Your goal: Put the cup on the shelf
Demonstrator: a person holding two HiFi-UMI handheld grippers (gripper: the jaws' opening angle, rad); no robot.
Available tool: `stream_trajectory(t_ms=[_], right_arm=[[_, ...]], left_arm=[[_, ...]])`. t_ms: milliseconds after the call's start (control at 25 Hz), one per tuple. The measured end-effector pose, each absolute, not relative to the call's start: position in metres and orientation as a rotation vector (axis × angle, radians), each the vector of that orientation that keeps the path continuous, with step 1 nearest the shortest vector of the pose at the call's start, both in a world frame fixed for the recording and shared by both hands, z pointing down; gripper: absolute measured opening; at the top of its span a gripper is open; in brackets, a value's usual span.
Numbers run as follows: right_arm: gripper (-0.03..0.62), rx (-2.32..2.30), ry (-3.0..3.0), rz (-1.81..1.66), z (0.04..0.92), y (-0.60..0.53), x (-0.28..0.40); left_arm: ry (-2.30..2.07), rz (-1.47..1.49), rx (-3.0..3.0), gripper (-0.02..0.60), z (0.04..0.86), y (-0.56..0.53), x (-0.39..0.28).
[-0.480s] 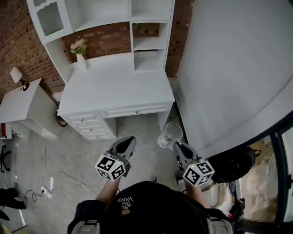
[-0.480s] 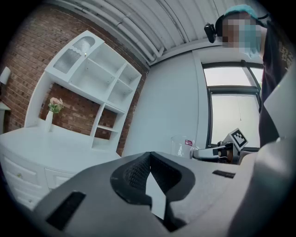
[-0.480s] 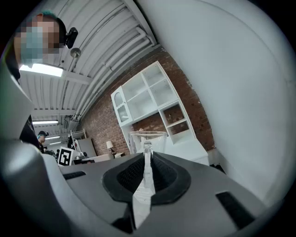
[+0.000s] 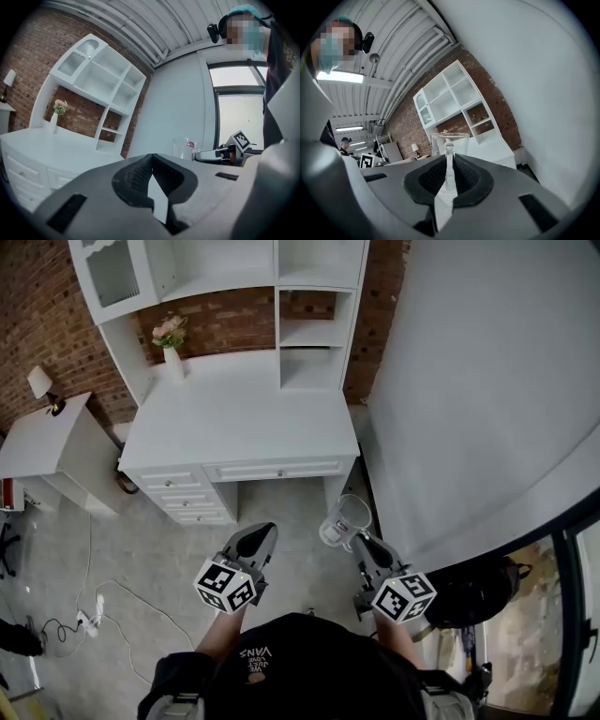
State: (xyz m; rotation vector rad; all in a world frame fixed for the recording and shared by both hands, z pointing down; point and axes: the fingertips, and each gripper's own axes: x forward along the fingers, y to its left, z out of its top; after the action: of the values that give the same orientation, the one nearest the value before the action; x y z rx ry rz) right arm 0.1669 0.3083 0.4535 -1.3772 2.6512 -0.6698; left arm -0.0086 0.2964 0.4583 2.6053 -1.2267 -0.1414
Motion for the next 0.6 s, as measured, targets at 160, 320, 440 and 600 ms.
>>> stream_trajectory(t_ms=[160, 320, 440, 600], right_arm=[[0.028, -1.335, 2.691, -0.672, 0.455, 0.300, 0.172], [0.028, -1.286, 2.746, -0.678, 0.461, 0.291, 0.180], [0.028, -1.268, 2.763, -0.681, 0.466, 0.282, 0.186], [0.028, -1.257, 2.754, -0.721, 0.474, 0.273, 0.184]], left_arm=[[-1.274, -0.157, 2.576, 0.008, 0.463, 0.295, -0.002], [-1.315, -0.165, 2.550, 0.008, 0.471, 0.290, 0.009], [-1.321, -0.165, 2.537, 0.008, 0.477, 0.288, 0.019], [-1.312, -0.132, 2.526, 0.008, 0.485, 0.283, 0.018]])
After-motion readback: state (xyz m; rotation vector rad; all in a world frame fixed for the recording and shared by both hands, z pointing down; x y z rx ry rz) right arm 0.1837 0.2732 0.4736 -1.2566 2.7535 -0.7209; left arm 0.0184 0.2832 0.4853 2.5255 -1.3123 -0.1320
